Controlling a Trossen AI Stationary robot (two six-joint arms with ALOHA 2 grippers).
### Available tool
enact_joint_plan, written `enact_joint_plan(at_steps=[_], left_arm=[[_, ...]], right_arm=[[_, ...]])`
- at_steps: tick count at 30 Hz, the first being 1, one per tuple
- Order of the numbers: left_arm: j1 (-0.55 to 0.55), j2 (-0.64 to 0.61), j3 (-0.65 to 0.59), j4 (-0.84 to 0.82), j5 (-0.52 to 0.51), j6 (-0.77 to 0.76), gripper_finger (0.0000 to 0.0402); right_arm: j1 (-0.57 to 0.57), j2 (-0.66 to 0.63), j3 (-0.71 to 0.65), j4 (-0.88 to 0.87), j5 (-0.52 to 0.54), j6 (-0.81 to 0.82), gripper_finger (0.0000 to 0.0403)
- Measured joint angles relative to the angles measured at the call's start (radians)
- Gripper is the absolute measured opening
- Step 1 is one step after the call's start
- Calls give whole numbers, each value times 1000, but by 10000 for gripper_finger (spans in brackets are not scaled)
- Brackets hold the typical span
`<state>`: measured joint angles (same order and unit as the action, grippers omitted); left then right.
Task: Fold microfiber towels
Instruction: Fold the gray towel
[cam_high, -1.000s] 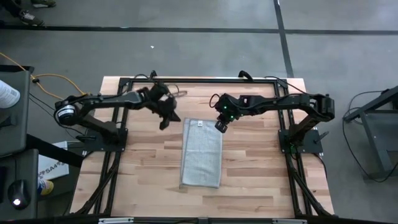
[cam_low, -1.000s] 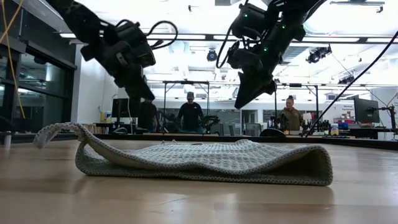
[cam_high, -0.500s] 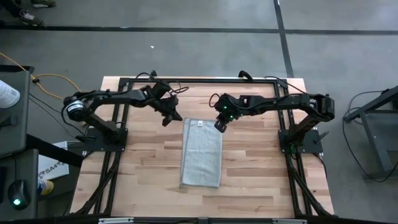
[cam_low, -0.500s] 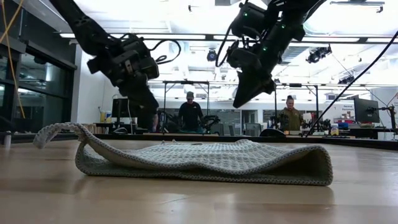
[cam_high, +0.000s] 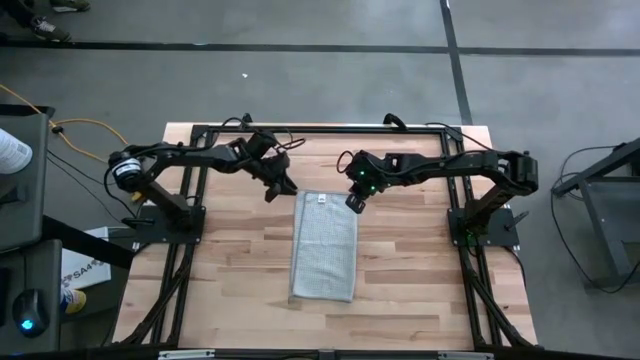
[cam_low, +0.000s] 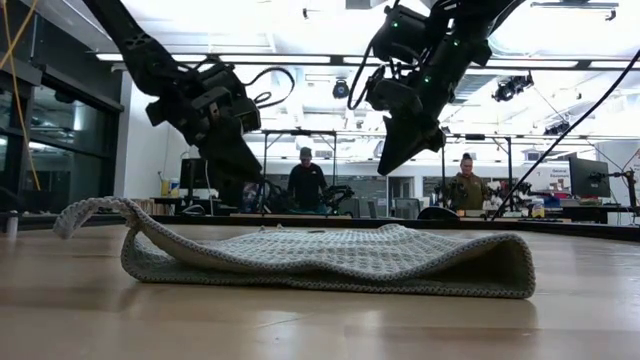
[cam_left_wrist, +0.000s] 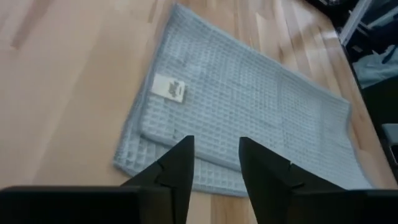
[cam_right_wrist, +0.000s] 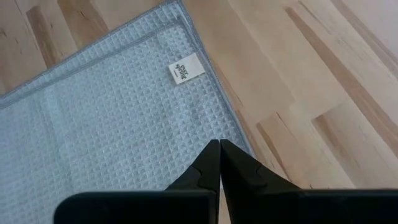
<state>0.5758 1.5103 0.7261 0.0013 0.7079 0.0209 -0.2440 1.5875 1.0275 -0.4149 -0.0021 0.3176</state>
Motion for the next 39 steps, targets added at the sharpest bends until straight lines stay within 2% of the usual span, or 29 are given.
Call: enact_joint_plan(at_steps=[3,14,20,27,39], left_arm=[[0,33,5,3,30,-9,130],[-28,178,121,-4,35,-105,131],[-69,191,134,-46,-87,-95,131],[-73,195,134,-56,-173,-104,131],[-72,274,199,-102,-186,-161,131]], right_arm=[[0,0,0,0,0,0,2],[0,0,0,4,-1,2,2],[0,0,0,8,-1,0,2],[0,0,0,8,-1,0,2],[2,0,0,9,-3,0,2]])
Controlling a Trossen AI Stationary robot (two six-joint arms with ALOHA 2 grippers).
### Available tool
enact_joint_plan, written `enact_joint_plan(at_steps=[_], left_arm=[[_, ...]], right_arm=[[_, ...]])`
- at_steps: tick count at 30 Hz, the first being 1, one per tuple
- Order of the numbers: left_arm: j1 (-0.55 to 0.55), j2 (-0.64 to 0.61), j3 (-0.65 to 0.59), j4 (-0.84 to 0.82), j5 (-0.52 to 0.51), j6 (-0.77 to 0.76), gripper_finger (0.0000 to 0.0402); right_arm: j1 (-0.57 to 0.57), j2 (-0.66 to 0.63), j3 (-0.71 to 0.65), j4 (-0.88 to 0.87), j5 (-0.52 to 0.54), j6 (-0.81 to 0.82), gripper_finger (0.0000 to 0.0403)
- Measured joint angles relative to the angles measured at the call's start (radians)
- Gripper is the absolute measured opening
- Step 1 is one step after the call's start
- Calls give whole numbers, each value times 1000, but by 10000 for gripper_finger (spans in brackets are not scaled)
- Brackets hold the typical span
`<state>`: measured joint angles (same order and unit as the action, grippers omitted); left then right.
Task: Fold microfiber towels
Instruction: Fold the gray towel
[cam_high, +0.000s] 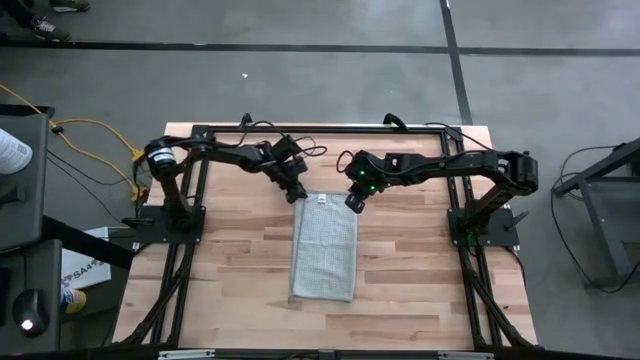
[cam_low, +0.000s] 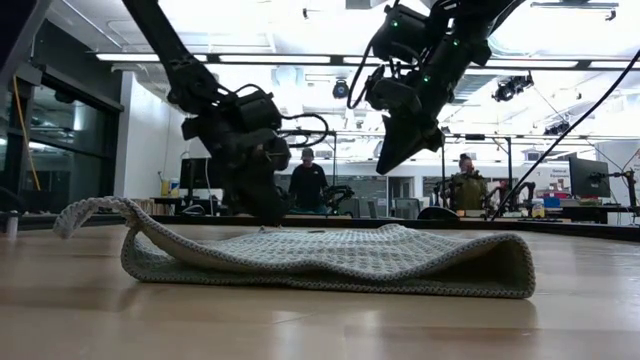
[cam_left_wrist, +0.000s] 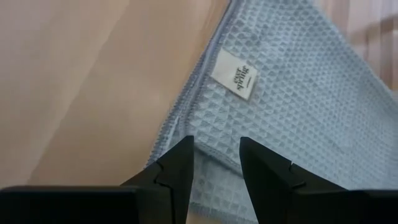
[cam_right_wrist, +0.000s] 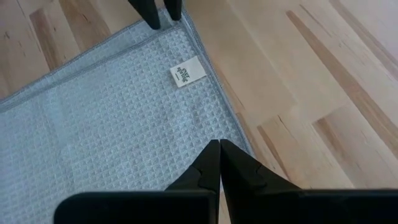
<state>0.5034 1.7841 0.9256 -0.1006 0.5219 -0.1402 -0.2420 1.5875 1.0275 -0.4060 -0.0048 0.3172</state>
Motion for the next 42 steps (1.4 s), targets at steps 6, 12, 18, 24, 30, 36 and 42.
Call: enact_joint_plan(at_steps=[6,12,18,24,30,36,42], left_arm=[[0,32,57,-74,-9,0,131],[0,36,65,-81,-40,-2,131],[0,36,65,-77,-49,-14,131],[0,32,105,-107,-93,-10,131],[0,31,147,-196,-128,23,131],[-1,31,147,-266,-143,38,131],[-8,31,147,-244,-111,38,131]], right_arm=[[1,0,0,3,-4,0,2],[1,0,0,7,-4,0,2],[1,0,0,7,-4,-5,2],[1,0,0,7,-4,-8,2],[1,0,0,6,-5,-6,3],[1,0,0,6,-5,-7,3],[1,0,0,6,-5,-5,3]])
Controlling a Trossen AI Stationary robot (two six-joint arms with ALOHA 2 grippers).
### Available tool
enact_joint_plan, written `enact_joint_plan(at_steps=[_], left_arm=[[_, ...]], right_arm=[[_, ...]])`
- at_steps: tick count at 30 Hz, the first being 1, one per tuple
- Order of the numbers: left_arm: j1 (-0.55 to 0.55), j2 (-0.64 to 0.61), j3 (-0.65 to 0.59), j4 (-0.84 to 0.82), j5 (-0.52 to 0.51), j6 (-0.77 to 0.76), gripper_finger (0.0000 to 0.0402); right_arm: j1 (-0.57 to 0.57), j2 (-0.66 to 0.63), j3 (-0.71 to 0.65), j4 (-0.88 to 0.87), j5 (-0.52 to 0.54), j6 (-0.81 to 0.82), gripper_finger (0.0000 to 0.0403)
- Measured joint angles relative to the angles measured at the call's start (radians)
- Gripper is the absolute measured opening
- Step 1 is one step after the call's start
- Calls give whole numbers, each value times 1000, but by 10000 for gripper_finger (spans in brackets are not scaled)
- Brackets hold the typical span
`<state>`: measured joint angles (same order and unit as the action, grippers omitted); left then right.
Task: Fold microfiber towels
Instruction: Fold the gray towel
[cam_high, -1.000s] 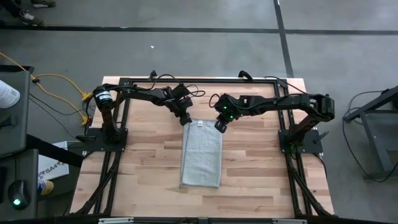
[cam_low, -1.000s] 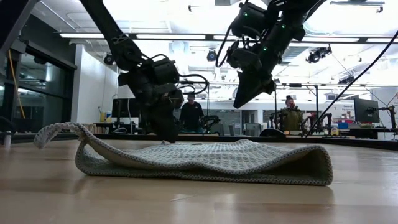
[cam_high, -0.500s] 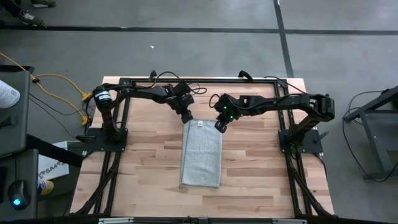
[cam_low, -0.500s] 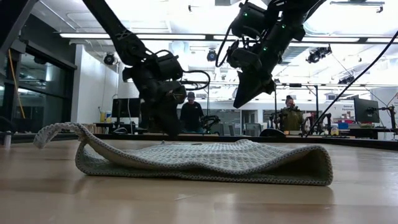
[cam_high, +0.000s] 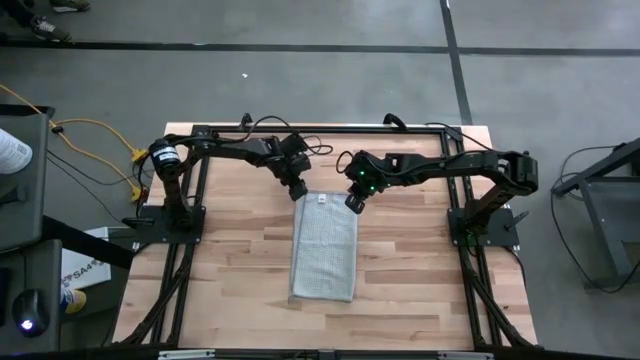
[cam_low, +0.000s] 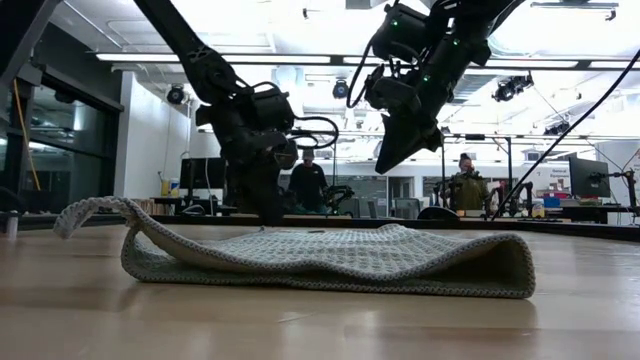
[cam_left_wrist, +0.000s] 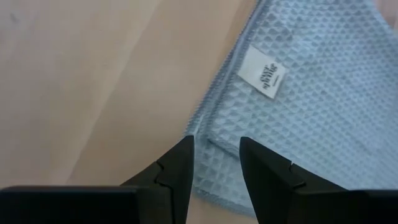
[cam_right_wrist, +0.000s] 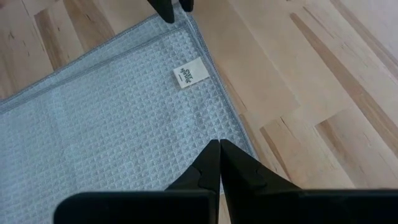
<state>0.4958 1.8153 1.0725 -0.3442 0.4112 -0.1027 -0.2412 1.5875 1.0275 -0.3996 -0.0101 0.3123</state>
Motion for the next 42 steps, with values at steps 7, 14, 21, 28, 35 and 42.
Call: enact_joint_plan(at_steps=[7,14,21,28,35,42], left_arm=[[-1,0,0,2,21,-3,131],[-13,44,-1,18,28,-7,131],[-21,47,0,42,39,-7,131],[-19,42,-2,54,46,-7,131],[-19,42,-2,73,23,-7,131],[-19,41,-2,88,23,-2,131]], right_arm=[[0,0,0,0,0,0,3],[0,0,0,0,-1,0,3],[1,0,0,0,-23,0,3],[1,0,0,0,-22,0,2],[1,0,0,0,-22,0,2],[1,0,0,0,-25,0,2]])
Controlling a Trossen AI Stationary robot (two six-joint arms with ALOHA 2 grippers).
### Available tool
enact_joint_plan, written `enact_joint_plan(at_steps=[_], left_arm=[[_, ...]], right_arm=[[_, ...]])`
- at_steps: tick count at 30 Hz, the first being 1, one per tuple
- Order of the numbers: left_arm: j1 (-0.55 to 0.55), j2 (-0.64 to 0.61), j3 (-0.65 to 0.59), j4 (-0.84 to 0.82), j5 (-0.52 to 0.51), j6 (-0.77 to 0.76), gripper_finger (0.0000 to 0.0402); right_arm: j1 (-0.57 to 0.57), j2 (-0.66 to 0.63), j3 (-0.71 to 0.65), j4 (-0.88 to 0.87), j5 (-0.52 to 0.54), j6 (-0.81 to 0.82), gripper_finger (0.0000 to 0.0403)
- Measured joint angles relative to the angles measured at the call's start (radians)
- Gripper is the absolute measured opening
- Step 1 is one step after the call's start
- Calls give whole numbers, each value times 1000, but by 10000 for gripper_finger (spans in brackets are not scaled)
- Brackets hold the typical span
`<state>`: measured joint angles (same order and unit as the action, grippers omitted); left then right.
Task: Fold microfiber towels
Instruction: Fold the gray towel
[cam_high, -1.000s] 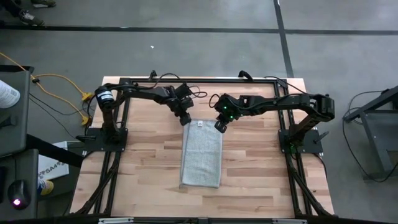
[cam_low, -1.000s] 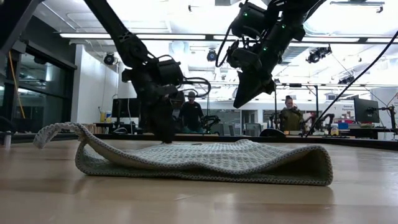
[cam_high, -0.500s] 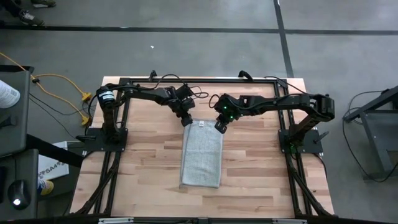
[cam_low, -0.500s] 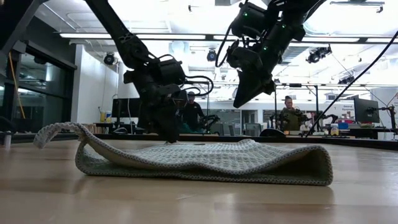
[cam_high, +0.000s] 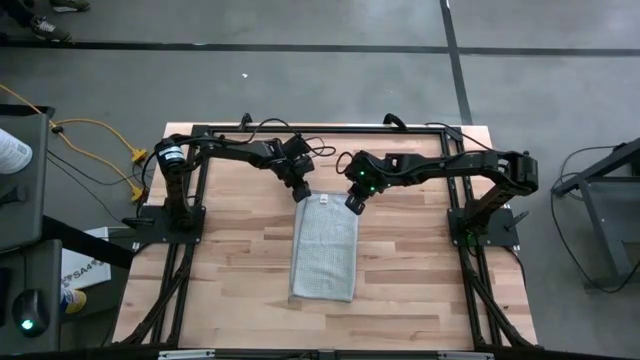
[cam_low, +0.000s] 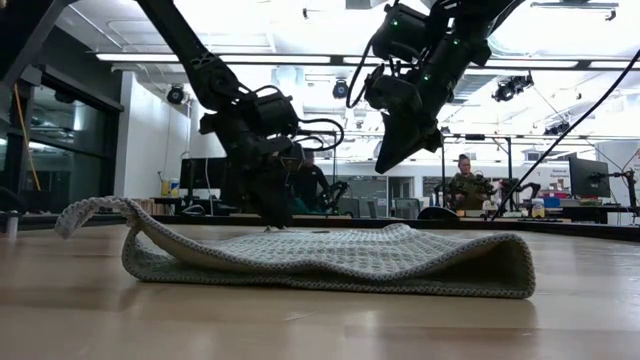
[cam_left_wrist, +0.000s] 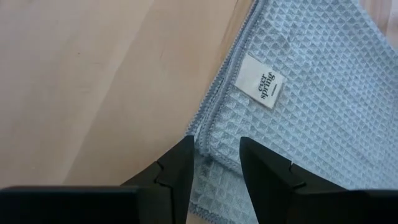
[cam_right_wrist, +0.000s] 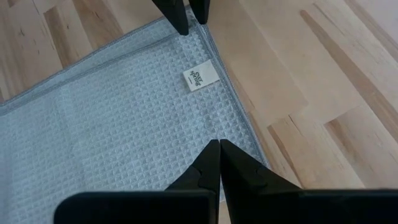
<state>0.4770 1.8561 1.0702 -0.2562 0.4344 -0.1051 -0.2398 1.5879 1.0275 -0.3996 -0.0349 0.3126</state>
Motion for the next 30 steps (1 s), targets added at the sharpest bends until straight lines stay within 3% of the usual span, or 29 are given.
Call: enact_joint_plan(at_steps=[10,22,30], left_arm=[[0,0,0,-9,0,0,125],[-1,16,1,-7,0,-4,7],[0,15,1,-10,1,-5,3]], right_arm=[[17,0,0,0,1,0,2],[18,0,0,0,2,0,2],[18,0,0,0,2,0,2]])
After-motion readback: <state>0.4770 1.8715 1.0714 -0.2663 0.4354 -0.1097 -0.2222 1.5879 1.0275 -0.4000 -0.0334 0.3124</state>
